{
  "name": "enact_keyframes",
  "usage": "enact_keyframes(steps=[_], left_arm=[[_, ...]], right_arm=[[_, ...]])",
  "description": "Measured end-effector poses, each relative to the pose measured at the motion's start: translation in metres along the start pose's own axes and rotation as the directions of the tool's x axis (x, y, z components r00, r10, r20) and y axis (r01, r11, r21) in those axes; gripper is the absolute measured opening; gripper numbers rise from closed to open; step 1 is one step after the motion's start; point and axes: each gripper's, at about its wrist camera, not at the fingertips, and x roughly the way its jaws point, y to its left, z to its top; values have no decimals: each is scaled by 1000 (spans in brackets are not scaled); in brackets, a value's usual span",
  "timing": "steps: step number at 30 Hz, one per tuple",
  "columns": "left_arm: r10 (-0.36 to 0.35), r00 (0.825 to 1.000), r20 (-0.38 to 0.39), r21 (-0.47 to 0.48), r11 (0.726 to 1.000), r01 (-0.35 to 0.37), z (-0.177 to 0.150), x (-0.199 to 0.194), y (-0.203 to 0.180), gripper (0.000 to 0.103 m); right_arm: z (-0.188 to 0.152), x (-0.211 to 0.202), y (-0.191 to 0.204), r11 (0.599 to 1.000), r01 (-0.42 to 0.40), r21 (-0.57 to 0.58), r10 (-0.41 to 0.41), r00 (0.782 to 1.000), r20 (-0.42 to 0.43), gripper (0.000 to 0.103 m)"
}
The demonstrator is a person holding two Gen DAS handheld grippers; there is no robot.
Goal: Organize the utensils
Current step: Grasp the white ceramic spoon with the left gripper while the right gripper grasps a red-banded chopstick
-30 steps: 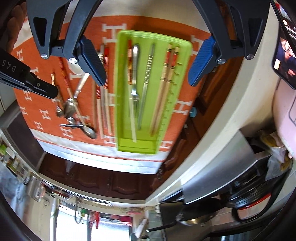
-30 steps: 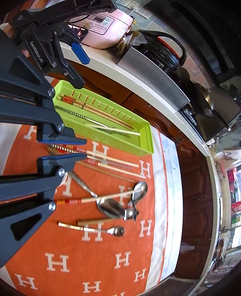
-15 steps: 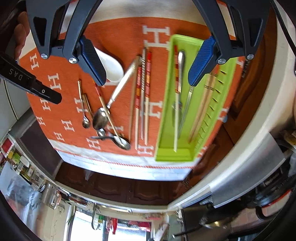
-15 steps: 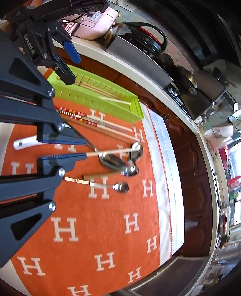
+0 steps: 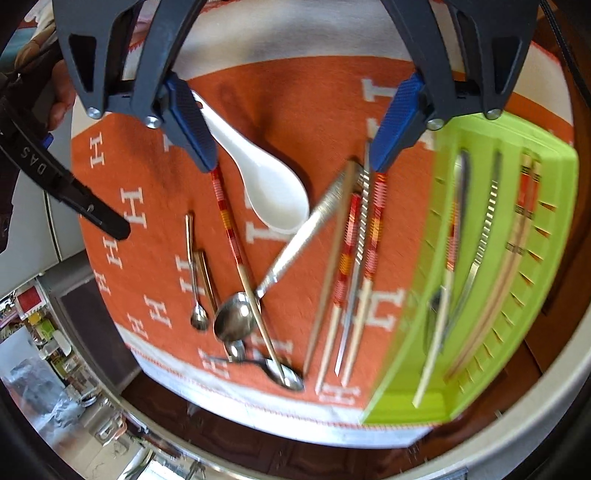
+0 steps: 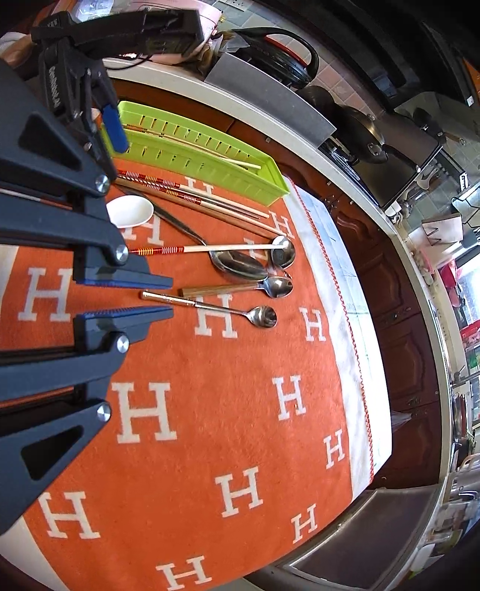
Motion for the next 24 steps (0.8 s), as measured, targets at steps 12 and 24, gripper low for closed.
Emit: enact_keyframes(steps=[12, 24], left_arm=[[21, 999, -43, -12, 1000, -21, 4, 26, -15, 60], [89, 996, 20, 85, 992, -91, 9, 39, -54, 36]], right_arm=[[-4, 2, -15, 1000, -12, 14, 12, 1000, 1, 9], [-6, 3, -34, 999, -12, 42, 12, 1000, -7, 9]])
